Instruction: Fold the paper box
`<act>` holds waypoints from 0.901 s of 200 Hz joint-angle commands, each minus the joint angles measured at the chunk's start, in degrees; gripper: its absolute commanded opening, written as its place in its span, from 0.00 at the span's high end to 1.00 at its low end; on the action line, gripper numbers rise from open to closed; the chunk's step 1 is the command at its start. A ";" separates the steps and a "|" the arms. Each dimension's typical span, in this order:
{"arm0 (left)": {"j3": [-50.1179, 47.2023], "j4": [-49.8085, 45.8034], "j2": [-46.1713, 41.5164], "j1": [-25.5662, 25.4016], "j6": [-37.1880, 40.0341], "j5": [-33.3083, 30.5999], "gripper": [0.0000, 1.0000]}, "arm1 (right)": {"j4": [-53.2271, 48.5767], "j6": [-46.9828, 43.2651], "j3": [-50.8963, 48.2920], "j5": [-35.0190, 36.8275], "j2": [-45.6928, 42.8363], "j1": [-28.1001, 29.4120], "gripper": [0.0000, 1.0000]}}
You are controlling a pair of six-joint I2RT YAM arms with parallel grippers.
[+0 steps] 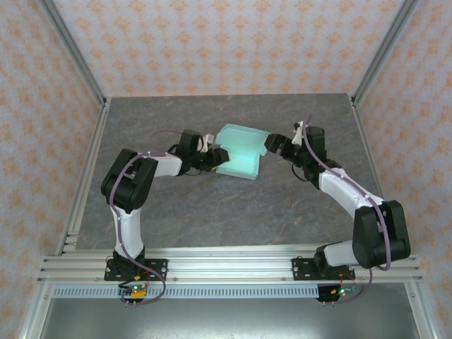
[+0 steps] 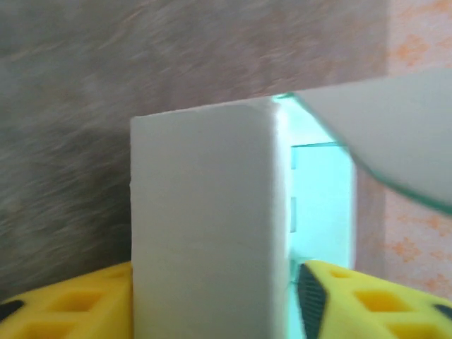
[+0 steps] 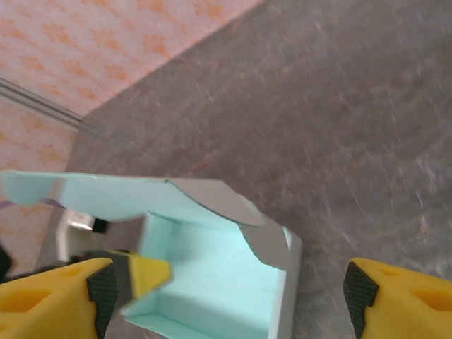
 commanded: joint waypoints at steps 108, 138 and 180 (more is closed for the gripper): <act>-1.51 -27.31 -29.09 0.64 13.46 -19.11 0.02 | -25.20 10.21 18.42 3.07 2.13 -3.78 0.06; 7.11 -33.14 -26.29 0.64 19.82 -19.40 0.00 | -21.60 10.26 22.50 -13.62 10.39 -4.60 0.07; 20.16 -37.53 -14.11 0.64 21.11 -10.83 0.00 | -18.76 11.56 25.94 -20.39 18.01 -4.37 0.07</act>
